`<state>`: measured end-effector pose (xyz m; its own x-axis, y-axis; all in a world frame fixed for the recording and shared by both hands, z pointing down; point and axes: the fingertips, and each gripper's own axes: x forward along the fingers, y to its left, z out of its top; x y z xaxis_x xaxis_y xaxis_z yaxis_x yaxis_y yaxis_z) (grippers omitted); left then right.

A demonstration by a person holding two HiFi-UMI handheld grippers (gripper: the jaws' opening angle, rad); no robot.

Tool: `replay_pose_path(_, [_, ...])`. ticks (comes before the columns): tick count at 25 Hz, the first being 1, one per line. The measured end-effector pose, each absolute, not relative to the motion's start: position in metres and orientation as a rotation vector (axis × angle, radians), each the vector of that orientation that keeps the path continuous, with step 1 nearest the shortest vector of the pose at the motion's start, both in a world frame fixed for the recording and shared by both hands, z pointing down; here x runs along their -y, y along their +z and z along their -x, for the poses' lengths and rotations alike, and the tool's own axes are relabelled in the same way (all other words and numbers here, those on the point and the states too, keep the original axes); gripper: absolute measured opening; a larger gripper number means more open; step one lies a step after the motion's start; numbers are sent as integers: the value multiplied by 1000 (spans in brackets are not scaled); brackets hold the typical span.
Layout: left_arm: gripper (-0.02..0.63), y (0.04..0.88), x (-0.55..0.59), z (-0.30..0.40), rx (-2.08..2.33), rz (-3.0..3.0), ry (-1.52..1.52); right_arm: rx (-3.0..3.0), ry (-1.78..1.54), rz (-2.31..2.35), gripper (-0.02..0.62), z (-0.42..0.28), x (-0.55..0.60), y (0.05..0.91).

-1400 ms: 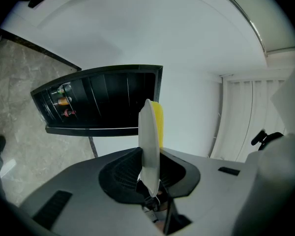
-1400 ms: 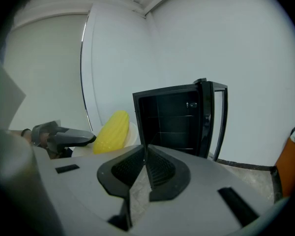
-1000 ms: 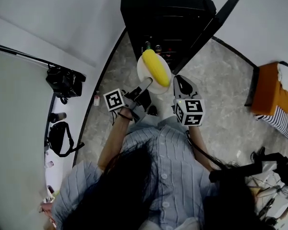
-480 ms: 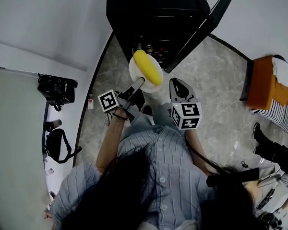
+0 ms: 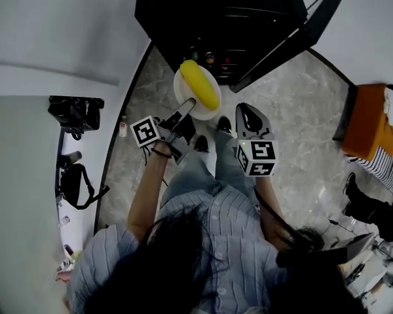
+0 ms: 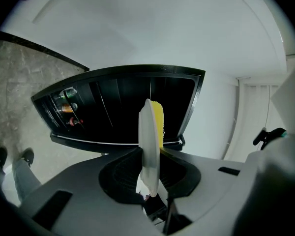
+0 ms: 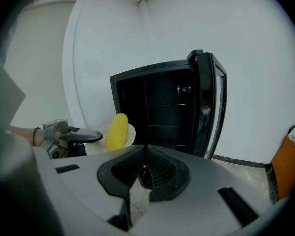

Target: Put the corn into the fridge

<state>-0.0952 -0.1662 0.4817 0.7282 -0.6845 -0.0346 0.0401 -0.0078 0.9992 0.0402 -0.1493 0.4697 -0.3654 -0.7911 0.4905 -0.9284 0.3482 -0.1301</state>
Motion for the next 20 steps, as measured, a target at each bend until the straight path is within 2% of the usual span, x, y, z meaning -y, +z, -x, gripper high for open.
replay_pose_path(11, [71, 498, 192, 90, 551, -1582, -677, 2326, 538, -1409, 29, -13, 158, 502])
replay_pose_path(20, [71, 539, 243, 71, 577, -1588, -706, 2352, 616, -1338, 30, -27, 195, 546])
